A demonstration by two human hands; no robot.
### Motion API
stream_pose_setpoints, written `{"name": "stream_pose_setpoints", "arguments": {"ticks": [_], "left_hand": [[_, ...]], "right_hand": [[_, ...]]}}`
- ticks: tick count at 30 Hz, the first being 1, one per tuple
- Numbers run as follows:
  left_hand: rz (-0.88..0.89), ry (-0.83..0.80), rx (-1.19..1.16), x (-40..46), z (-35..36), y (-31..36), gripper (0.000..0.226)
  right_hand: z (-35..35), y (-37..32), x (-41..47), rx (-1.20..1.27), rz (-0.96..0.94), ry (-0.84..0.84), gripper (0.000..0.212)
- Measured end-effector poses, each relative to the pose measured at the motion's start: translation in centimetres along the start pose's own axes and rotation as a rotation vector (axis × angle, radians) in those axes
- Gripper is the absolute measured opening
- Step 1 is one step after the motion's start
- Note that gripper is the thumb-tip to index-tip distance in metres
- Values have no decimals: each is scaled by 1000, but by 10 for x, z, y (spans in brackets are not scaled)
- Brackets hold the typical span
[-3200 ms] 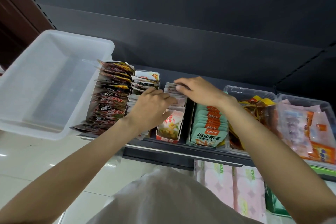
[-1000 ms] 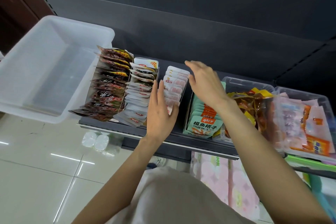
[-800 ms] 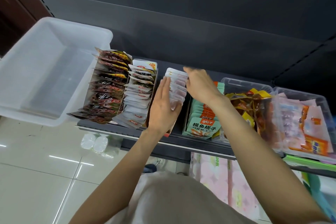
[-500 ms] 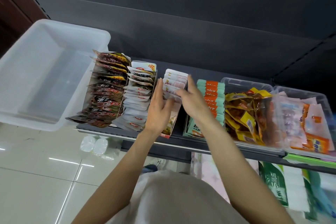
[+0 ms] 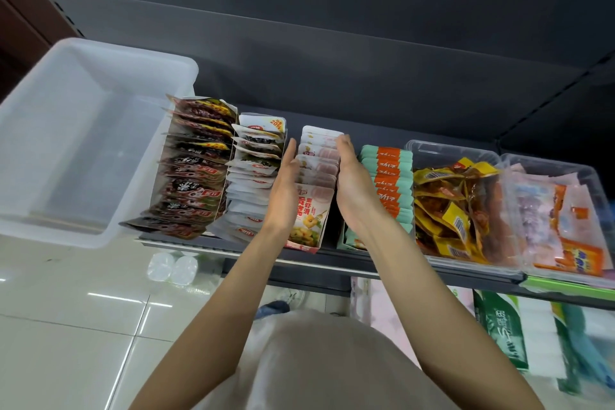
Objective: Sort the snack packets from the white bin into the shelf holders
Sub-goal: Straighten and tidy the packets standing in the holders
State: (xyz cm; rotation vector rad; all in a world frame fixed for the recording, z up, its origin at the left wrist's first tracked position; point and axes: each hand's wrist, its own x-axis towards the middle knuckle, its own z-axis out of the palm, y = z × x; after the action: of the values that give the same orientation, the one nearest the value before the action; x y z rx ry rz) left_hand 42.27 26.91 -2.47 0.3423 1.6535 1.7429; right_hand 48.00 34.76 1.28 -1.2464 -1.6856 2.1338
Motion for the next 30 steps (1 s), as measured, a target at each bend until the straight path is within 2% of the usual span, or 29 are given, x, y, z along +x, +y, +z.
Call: {"name": "stream_pose_setpoints", "arguments": {"ticks": [1, 2, 4, 7, 8, 10, 13, 18, 20, 23, 26, 30], "left_hand": [[-7, 12, 32, 0, 0, 0, 55], [-10, 19, 57, 0, -1, 0, 53], [9, 13, 103, 0, 0, 0, 48], [49, -12, 180, 2, 0, 1, 47], [65, -24, 220, 6, 0, -1, 48], [123, -35, 349, 14, 2, -4, 53], [198, 22, 506, 26, 8, -9, 59], [209, 99, 602, 25, 11, -10, 58], [128, 84, 517, 13, 9, -7, 56], [92, 67, 292, -11, 5, -1, 52], [71, 93, 199, -28, 2, -1, 50], [18, 76, 327, -31, 2, -6, 52]], "right_hand": [[0, -2, 0, -83, -30, 4, 87], [-1, -5, 0, -212, -100, 12, 83], [-7, -14, 0, -466, -281, 30, 59], [-21, -28, 9, -1060, -534, 66, 59], [-24, -30, 15, -1220, -567, 43, 61], [-28, -30, 23, -1390, -522, -20, 64], [-28, -32, 24, -1399, -490, -26, 66], [-29, -36, -2, -1326, -583, 131, 60], [-27, -25, -20, -1326, -674, 118, 47], [-20, -4, -37, -1363, -724, -53, 27], [-15, 5, -21, -1441, -698, -114, 29], [-17, -3, 13, -1437, -689, -5, 35]]}}
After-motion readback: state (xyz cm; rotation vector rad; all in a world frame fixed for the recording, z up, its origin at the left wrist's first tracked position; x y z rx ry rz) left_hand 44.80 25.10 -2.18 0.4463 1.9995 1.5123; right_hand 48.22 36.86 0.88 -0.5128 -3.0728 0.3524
